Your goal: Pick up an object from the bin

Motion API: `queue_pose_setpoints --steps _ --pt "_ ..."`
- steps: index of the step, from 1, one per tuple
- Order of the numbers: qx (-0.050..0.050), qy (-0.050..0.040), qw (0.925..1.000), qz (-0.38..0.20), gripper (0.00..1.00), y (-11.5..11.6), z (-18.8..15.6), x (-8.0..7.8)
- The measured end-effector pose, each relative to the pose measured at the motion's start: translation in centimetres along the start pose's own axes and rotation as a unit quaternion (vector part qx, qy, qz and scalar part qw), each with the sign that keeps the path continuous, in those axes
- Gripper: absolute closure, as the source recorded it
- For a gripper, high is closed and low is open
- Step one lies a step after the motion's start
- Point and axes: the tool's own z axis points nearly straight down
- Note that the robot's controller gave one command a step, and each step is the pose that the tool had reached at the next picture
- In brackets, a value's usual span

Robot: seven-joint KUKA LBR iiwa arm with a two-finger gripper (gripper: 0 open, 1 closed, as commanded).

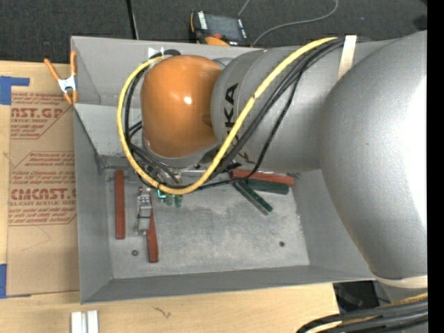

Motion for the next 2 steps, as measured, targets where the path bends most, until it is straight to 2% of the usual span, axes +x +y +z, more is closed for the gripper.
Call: queue_pose_setpoints --steps 1,2 --pt "0.001 -0.0009 0.9690 -0.247 0.00 -3.8 11.7 1.1" --pt "0.001 -0.0042 0.8843 -0.467 0.00 -2.7 8.6 3.1"
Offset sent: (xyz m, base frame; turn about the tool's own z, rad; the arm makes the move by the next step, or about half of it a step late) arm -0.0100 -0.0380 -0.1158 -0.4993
